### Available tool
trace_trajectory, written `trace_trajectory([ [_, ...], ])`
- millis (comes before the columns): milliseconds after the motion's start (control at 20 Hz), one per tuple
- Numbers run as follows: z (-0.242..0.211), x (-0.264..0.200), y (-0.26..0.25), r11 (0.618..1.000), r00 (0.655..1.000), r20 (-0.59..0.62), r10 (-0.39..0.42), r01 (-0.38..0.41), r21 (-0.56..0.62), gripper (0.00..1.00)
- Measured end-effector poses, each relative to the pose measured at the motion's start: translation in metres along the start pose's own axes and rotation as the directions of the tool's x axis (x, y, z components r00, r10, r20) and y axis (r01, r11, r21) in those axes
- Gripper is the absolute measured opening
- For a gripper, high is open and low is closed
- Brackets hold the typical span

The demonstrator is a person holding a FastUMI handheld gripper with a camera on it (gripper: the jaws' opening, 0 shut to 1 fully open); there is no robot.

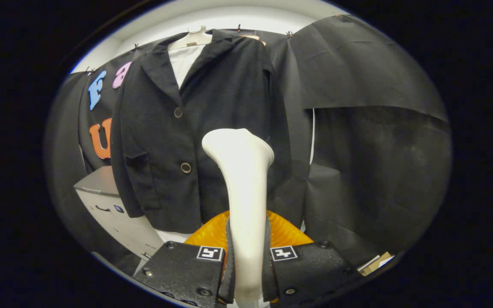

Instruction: Iron the clothes twice with a garment steamer, once on the left side and once on the right side.

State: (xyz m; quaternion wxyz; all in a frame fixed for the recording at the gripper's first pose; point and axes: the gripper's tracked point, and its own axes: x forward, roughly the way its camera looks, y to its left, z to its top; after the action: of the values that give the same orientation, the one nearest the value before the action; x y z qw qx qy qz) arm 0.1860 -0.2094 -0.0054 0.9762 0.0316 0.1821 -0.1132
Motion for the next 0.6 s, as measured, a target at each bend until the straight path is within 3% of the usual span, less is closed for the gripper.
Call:
trace_trajectory([
  [600,-0.084,0.024,0.016,1.000,0.994,-0.106,-0.022,0.020,-0.020,0.27],
])
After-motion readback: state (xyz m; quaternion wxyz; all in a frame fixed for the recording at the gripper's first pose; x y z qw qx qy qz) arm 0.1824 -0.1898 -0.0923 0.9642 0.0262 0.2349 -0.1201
